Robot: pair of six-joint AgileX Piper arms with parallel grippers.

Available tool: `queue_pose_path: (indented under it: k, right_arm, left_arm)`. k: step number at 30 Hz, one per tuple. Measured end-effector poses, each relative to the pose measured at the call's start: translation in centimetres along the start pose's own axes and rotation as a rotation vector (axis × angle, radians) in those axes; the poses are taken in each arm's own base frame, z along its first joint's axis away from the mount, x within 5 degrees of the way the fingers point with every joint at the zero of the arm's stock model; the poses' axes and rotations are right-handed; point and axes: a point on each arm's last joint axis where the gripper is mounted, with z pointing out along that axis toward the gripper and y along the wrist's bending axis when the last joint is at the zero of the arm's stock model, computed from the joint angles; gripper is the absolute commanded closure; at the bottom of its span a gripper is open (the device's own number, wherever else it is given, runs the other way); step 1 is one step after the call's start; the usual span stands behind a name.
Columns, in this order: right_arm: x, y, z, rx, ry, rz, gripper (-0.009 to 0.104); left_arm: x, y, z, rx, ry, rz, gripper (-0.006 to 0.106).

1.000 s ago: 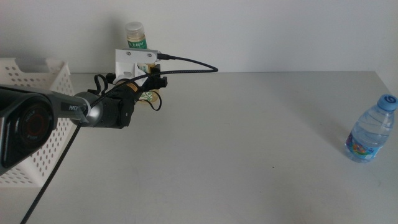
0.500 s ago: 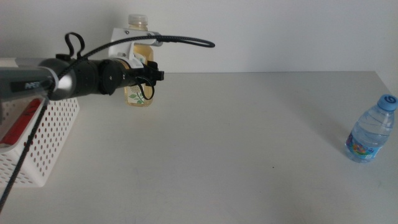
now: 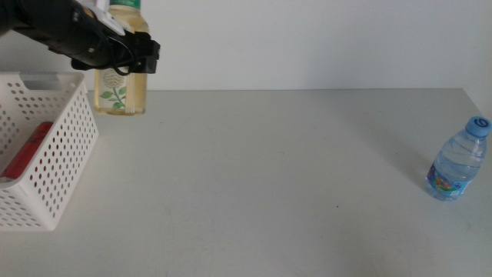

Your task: Use arms to grab the bottles and put them into the dustbin to the left of the table.

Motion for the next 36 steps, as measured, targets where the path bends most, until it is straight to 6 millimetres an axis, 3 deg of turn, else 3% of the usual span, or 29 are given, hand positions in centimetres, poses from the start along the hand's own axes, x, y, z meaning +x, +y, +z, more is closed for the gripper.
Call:
queue_pose_path:
  k: [11,21,26,36]
  right_arm:
    - [0.0,0.0,0.0,0.0,0.0,0.0,0.027]
    - [0.0,0.0,0.0,0.0,0.0,0.0,0.027]
    - [0.0,0.0,0.0,0.0,0.0,0.0,0.027]
    - [0.0,0.0,0.0,0.0,0.0,0.0,0.027]
  left_arm:
    - [-0.8,6.3,-5.8,-0.092,0.281,-0.082,0.102]
    - [1.2,13.1,-7.9,-0.217,0.366,-0.176,0.102]
    - [2.3,15.5,-5.9,-0.228,0.43,-0.208,0.102]
    - [4.6,17.6,0.2,-0.195,0.566,-0.232,0.102]
